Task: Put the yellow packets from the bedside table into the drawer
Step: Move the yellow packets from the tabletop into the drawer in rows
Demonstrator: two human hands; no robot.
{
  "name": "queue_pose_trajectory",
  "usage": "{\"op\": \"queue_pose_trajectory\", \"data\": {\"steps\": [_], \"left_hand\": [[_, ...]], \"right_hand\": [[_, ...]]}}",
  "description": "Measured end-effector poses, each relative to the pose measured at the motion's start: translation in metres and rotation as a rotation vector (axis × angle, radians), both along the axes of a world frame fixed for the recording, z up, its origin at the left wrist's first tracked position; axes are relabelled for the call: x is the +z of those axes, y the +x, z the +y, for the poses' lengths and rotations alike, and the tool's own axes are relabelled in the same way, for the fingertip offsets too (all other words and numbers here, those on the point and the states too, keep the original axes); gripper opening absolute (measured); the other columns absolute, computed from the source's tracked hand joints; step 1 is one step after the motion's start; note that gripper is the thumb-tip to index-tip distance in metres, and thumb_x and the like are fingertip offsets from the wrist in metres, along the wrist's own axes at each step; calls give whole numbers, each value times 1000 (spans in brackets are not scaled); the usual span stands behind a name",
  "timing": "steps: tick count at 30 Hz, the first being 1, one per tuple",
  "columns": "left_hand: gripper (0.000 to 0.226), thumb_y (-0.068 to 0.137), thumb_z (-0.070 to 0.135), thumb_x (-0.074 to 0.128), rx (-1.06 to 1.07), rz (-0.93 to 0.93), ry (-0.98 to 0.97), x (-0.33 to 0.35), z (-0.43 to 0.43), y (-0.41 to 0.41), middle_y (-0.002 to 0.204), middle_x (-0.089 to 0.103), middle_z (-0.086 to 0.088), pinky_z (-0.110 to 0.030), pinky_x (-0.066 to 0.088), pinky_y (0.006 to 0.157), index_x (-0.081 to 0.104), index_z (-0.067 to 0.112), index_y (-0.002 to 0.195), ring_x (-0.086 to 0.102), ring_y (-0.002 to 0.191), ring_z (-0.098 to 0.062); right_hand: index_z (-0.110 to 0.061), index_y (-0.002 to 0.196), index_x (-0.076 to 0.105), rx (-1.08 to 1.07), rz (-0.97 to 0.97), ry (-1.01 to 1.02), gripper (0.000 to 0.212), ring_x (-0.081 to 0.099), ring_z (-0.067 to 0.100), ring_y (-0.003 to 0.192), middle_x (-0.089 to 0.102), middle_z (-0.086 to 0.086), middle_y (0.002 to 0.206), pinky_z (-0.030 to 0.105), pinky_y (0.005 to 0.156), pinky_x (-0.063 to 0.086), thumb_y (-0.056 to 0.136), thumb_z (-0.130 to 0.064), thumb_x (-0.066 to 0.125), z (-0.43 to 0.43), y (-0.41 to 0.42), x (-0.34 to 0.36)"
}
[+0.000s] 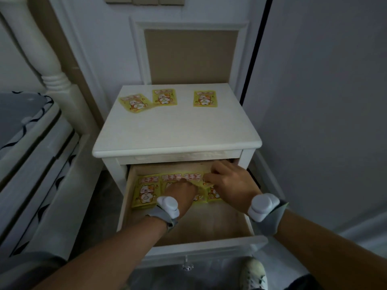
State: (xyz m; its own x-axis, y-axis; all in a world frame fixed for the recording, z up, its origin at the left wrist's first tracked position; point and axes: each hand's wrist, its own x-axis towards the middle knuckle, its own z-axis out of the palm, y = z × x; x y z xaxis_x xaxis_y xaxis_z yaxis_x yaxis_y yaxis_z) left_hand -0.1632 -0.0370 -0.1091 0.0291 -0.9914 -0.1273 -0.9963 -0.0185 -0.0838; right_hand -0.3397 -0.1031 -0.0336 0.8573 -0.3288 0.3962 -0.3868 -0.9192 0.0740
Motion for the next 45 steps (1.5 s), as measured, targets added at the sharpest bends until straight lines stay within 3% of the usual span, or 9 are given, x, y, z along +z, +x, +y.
{"op": "queue_pose_trajectory", "data": {"steps": [4,7,11,14,19,23,28,33,45], "left_hand": [[16,89,1,48,-37,80,24,-25,-15,-1,95,63,-13,-33,52,65,63,7,91,63,82,-26],[26,95,7,48,-47,176,-32,-36,-22,1,120,61,-19,-36,51,74,61,1,117,59,104,-33],[35,93,10,52,-49,226,-4,-34,-23,5,130,53,-16,-40,49,84,57,4,128,47,119,-34],[43,91,24,59,-60,253,11,-28,-19,8,132,48,-14,-44,51,85,55,7,130,43,122,-34],[52,85,39,60,-80,275,-13,-28,-17,8,130,45,-13,-43,51,79,55,8,126,42,118,-34],[57,84,41,62,-69,286,-35,-30,-12,7,131,44,-11,-41,50,76,52,8,130,41,119,-32],[71,82,41,64,-88,278,-54,-28,-6,7,137,44,-12,-42,50,80,44,7,142,42,123,-33],[73,65,50,66,-122,163,-105,-30,0,8,118,60,-11,-44,50,81,62,9,125,60,103,-35],[72,80,42,57,-8,188,-112,4,18,15,150,40,-7,-42,35,105,42,18,146,40,133,-31]], "right_hand": [[-17,76,67,-105,104,40,11,57,27,75,54,5,83,31,50,38,71,-8,63,-14,-10,-26],[-16,72,66,-179,195,86,15,57,30,69,56,7,82,30,44,35,63,-4,71,-19,-6,-42],[-16,72,67,-281,313,182,16,62,34,71,60,10,85,30,41,40,67,-3,74,-21,1,-65],[-12,86,69,-311,387,246,11,63,38,85,62,14,97,38,48,48,83,-4,62,-17,2,-69],[-13,111,62,-344,450,284,21,57,36,109,52,14,125,38,64,44,98,-11,45,-17,6,-72],[-13,123,56,-367,475,348,29,56,37,112,47,13,130,41,71,51,95,-12,48,-18,7,-77],[-12,137,45,-397,445,437,60,50,37,118,44,12,135,43,84,51,87,-43,58,-17,9,-79],[-12,144,36,-404,410,482,85,42,37,127,37,12,144,45,103,43,82,-67,53,-15,10,-87],[-15,142,38,-318,353,477,71,44,34,126,37,11,143,44,98,47,87,-54,57,-10,8,-71]]}}
